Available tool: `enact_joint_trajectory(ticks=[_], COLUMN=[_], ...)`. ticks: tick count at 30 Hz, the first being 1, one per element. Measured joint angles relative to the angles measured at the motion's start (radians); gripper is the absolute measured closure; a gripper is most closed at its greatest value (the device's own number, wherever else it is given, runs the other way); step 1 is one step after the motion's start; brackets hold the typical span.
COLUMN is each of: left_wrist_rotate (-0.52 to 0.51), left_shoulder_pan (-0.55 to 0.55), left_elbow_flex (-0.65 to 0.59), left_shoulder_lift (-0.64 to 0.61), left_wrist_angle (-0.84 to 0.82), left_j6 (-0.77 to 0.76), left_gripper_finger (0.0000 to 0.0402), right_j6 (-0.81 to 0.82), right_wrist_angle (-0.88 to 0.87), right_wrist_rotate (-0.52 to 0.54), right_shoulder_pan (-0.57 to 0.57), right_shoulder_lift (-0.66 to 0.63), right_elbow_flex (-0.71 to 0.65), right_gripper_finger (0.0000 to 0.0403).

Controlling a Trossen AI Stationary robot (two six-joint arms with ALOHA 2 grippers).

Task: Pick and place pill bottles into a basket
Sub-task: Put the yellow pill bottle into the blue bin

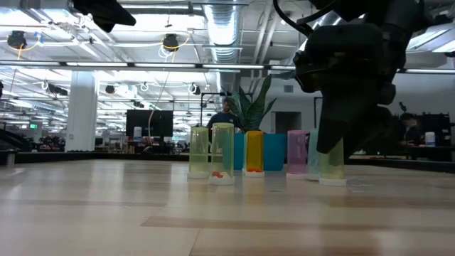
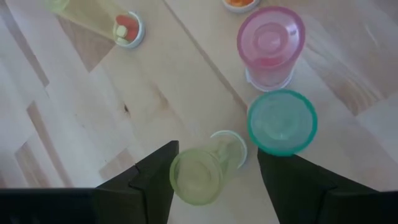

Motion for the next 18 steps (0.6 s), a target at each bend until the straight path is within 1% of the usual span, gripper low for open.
enact_joint_trajectory(ticks=[5, 14, 18], left_wrist_rotate=[0.0, 0.0, 0.0], left_shoulder_pan=[0.0, 0.0, 0.0], left_elbow_flex=[0.0, 0.0, 0.0], left_shoulder_lift=[0.0, 0.0, 0.0], left_wrist_angle=[-0.003, -0.006, -0.006], left_j6=[0.0, -0.001, -0.001], left_gripper_finger=[0.0401, 0.0401, 0.0401], right_j6=[0.002, 0.002, 0.003], right_wrist_angle=[0.0, 0.0, 0.0], right_wrist_rotate=[0.0, -0.002, -0.02], right_shoulder_pan=[0.0, 0.0, 0.0], right_shoulder_lift=[0.0, 0.0, 0.0], right_elbow_flex=[0.0, -0.001, -0.001], right_gripper_finger=[0.0208, 0.0256, 0.0276])
